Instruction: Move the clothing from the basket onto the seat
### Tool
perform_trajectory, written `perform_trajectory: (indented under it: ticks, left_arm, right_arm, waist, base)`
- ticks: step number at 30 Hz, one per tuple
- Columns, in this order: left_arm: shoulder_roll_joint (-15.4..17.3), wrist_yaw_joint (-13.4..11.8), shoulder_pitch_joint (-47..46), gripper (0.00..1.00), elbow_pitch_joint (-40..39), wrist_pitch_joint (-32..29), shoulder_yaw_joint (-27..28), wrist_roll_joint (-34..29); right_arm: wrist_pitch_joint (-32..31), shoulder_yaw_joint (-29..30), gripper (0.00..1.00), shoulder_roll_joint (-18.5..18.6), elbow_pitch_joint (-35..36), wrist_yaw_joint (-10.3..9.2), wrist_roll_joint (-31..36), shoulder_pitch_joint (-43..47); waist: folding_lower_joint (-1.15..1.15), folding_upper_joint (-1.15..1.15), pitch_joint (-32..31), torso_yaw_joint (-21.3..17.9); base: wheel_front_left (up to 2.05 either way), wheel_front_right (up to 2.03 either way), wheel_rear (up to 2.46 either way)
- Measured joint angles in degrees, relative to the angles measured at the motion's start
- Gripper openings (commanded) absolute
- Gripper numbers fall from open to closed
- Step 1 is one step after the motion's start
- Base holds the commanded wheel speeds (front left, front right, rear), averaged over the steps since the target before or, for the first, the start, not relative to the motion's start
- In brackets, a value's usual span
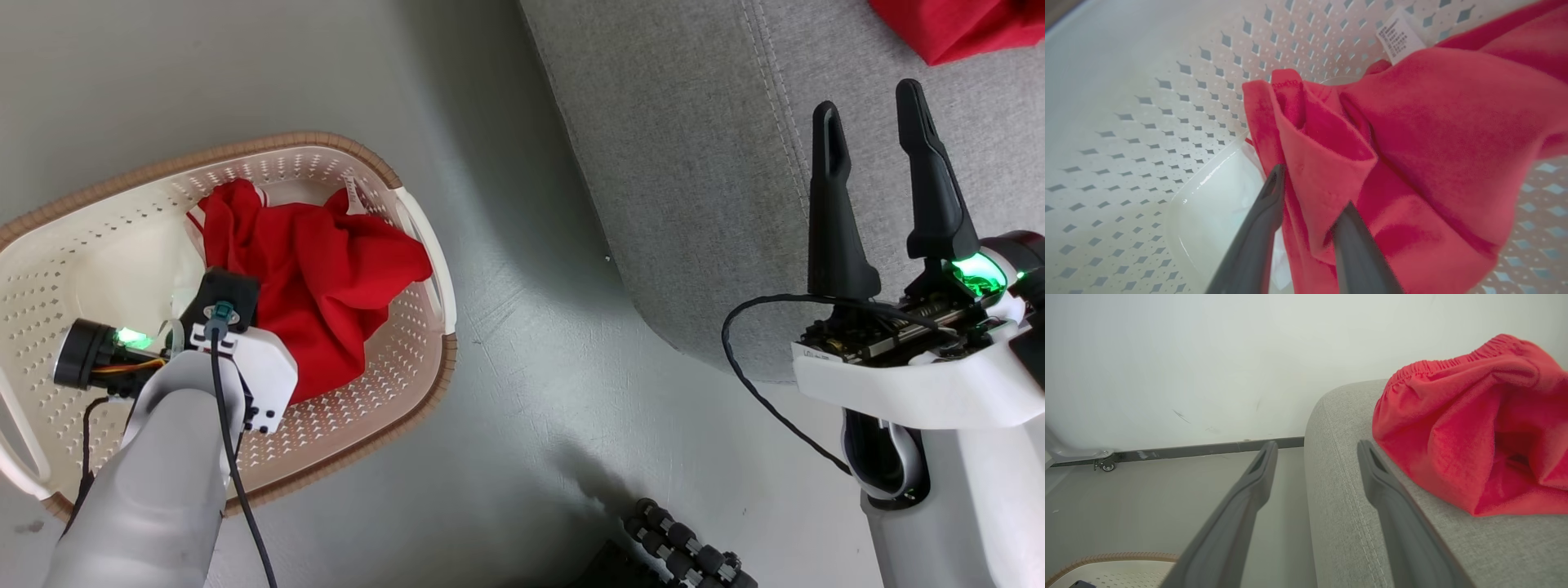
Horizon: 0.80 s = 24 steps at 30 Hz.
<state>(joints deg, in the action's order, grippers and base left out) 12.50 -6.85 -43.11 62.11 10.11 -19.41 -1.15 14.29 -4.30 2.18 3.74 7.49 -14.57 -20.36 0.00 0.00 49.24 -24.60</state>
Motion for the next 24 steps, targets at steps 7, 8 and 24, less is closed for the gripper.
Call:
perform_trajectory:
  ticks: [7,8,24]
  left_arm:
    - [-0.02,-0.03,-0.81,0.00,0.64,0.01,0.03,0.00]
    - [-0.09,-0.03,-0.81,0.00,0.67,0.10,0.03,0.01]
    - [-2.30,-0.04,-1.87,0.00,-2.41,3.58,1.56,2.65]
  right_arm:
    - [0.00,-0.02,1.00,0.00,0.29,0.00,0.45,-1.76]
    - [0.00,-0.03,1.00,0.01,0.30,0.00,0.45,-2.10]
    - [0.01,-2.18,1.00,0.07,-0.58,0.00,2.87,-4.41]
  waist:
    - [0.00,0.00,0.65,0.66]
    - [0.00,0.00,0.68,0.80]
    - [0.00,0.00,-1.37,3.45]
  base:
    - [0.00,0.00,0.00]
    - [0.00,0.00,0.00]
    - [0.00,0.00,0.00]
